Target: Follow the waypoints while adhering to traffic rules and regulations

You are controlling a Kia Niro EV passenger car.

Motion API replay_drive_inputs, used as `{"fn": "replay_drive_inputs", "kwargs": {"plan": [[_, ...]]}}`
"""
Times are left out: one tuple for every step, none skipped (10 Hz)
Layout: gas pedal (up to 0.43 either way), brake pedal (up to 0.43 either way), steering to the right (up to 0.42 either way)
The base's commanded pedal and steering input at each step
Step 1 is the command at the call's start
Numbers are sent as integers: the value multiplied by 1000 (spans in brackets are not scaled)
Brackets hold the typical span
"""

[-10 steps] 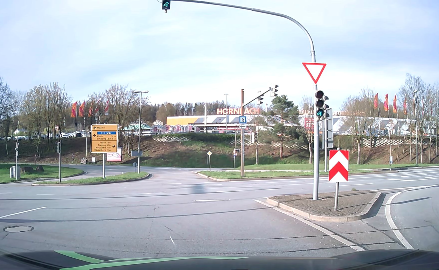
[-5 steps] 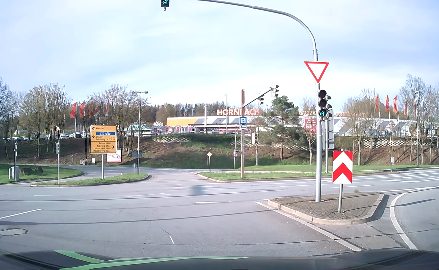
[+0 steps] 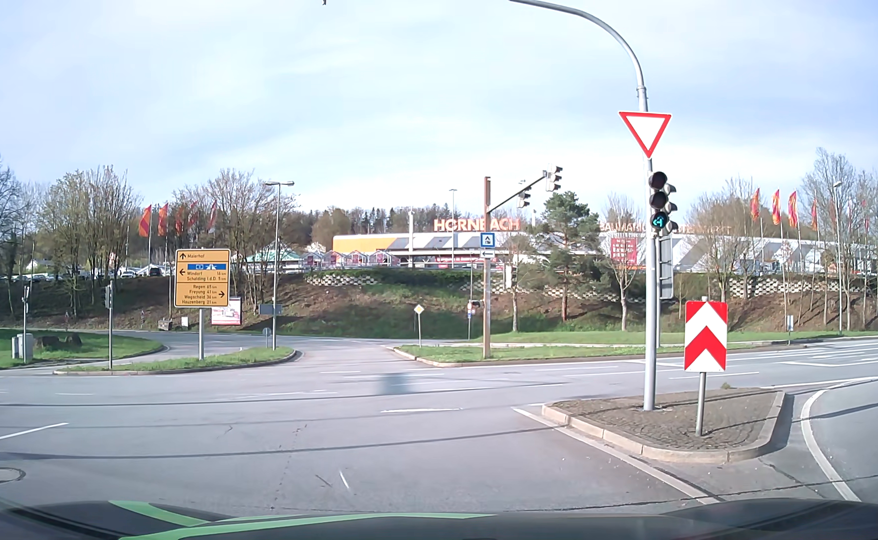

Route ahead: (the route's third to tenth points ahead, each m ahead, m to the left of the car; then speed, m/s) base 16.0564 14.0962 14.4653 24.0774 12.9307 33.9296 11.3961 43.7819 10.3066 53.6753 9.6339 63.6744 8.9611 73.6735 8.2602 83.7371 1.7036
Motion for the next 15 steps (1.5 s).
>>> {"fn": "replay_drive_inputs", "kwargs": {"plan": [[319, 0, -26], [319, 0, -36], [319, 0, -45], [319, 0, -54], [319, 0, -61], [319, 0, -69], [319, 0, -79], [319, 0, -89], [331, 0, -103], [331, 0, -121], [331, 0, -131], [331, 0, -145], [331, 0, -159], [319, 0, -172], [319, 0, -188]]}}
